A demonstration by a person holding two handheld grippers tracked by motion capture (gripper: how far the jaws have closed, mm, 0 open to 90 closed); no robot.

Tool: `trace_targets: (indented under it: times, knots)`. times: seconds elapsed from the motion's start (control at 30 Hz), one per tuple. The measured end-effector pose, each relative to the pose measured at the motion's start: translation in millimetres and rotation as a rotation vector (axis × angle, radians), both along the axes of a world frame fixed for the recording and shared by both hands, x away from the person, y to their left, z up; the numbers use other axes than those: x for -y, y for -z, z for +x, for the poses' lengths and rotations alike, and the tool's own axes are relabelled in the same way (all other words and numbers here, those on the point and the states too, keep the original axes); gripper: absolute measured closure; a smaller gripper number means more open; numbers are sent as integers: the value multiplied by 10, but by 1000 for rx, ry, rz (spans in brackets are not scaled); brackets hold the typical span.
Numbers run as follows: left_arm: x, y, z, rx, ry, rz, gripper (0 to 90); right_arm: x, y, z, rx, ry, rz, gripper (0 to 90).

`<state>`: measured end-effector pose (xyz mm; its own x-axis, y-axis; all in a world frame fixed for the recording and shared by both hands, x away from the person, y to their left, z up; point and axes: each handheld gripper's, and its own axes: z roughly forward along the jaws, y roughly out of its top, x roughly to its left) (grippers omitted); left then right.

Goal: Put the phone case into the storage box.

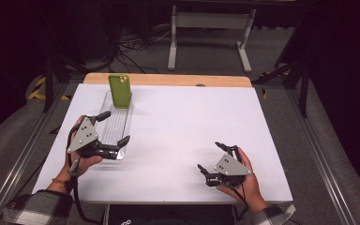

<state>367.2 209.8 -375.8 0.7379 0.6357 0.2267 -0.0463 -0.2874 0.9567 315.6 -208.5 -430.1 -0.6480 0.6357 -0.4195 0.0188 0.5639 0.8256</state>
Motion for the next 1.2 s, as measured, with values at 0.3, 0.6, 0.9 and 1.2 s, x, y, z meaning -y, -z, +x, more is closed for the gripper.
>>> trace_targets:
  times: [0.3,0.6,0.9,1.2]
  knots:
    - [36,17,-40,4,7,3,34,-9,0,-3,1,-5,1,99]
    - [101,57,-108,14,14,9,35,-4,-13,-13,-1,-9,10,98]
    - [159,96,-188,17,21,21,36,-6,-27,-26,-4,-15,21,99]
    - [224,200,-259,2,29,8,42,-29,-37,-50,1,-25,25,98]
